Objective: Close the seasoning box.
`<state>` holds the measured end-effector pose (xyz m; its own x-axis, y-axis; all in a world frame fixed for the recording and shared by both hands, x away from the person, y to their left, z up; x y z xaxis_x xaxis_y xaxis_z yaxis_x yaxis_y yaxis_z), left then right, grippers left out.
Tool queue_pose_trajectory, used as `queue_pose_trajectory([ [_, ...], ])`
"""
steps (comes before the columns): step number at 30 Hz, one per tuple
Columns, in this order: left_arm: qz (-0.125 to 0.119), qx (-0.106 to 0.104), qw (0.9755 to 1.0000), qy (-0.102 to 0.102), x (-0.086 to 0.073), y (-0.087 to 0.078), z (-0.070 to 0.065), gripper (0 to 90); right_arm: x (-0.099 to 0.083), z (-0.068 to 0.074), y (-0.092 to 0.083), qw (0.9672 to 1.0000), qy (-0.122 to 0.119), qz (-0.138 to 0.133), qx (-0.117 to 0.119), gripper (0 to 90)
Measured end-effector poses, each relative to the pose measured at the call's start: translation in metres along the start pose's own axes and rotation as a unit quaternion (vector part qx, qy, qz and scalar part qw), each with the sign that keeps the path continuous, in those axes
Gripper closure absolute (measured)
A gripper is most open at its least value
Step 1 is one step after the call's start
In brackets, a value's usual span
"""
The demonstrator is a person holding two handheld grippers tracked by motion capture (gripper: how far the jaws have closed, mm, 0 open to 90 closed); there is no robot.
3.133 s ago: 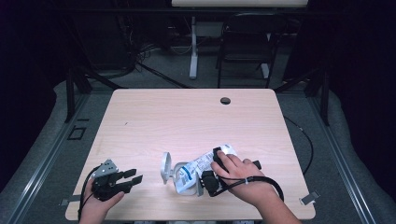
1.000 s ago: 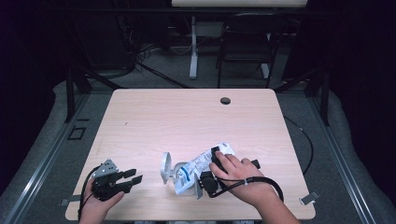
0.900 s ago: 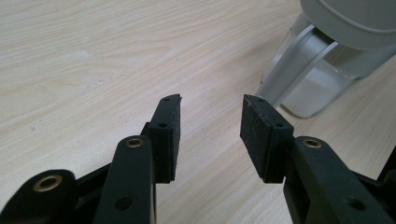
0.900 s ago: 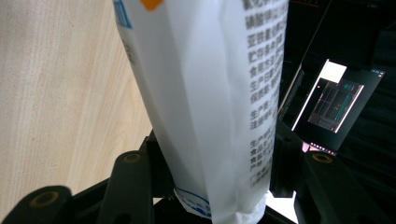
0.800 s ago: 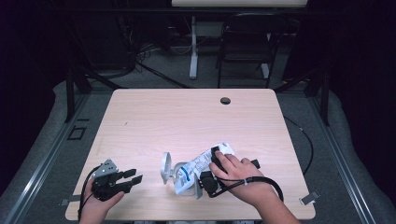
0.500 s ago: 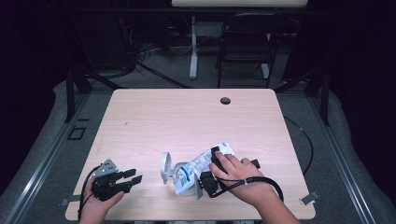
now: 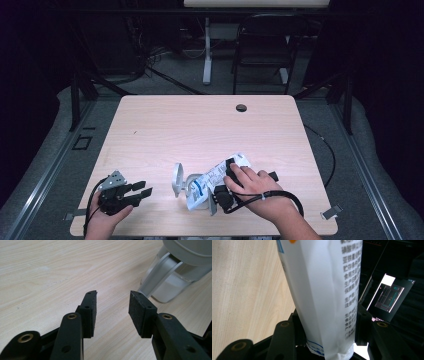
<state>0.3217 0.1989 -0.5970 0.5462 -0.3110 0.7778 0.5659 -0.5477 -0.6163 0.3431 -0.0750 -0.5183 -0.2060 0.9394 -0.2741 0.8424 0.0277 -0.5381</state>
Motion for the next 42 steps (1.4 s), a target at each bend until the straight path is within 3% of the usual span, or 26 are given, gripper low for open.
queue_pose_trajectory([
  [42,-0.002,0.003,1.0000,-0.003,-0.0006,0.0012,0.0008,58.3,0.0021,-0.0014,-0.0016,1.0000,-0.002,-0.002,-0.002,62.2],
])
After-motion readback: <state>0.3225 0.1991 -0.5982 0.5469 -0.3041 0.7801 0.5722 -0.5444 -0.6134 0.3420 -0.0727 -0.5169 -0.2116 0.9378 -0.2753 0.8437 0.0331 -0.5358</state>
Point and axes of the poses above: each handheld gripper's, and its own axes: y roughly forward along the jaws, x roughly out of its top, z roughly to its left, the point moved 10 cm from there along y, roughly forward along the jaws, and after that the axes turned 5 degrees about x, right-handed, at the moved point
